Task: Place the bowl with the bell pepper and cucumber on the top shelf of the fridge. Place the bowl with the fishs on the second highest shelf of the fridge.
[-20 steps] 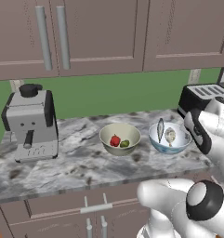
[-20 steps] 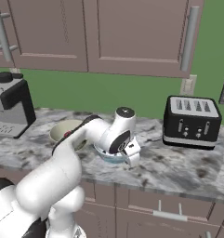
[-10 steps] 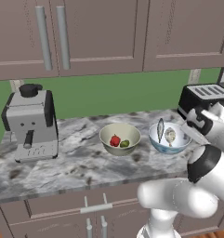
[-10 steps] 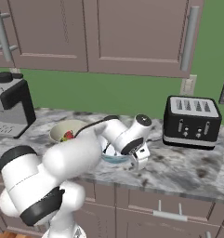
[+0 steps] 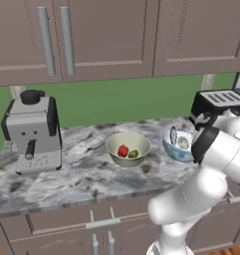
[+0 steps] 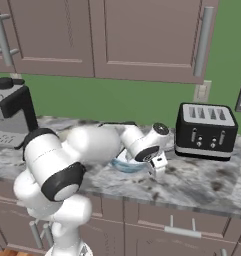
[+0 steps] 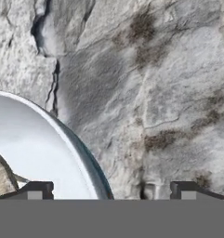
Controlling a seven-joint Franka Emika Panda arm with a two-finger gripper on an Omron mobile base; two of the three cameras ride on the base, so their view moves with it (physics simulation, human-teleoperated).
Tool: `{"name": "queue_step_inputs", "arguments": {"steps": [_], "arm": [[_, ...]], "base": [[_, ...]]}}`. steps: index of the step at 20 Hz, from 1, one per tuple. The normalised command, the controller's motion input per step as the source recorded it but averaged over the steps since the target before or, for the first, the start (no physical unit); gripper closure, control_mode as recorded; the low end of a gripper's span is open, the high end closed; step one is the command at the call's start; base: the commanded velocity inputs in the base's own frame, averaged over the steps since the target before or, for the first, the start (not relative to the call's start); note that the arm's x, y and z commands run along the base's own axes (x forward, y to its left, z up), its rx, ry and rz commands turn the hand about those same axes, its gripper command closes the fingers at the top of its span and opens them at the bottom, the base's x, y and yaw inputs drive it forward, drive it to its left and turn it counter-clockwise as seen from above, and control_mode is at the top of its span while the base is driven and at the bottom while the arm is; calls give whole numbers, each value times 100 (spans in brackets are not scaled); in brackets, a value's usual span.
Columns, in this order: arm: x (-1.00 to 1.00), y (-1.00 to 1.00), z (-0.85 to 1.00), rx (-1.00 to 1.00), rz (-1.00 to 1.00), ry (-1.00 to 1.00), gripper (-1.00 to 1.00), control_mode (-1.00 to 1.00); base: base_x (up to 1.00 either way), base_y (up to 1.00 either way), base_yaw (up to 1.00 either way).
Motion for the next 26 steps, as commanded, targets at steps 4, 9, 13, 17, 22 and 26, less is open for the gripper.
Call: {"name": "queue_step_inputs", "arguments": {"steps": [4, 9, 13, 17, 22, 26], "arm": [[14, 0, -42, 0, -2, 0, 100, -100], [0, 0, 0, 1, 0, 0, 100, -100], [-13, 4, 0, 0, 0, -4, 100, -100], [-21, 29, 10, -1, 0, -13, 100, -100], [-44, 50, 48, -7, -1, -26, 100, -100], [-42, 74, 73, -12, -6, -32, 100, -100]], "base": [[0, 0, 0], [0, 0, 0], [0, 0, 0], [0, 0, 0], [0, 0, 0], [0, 0, 0]]}}
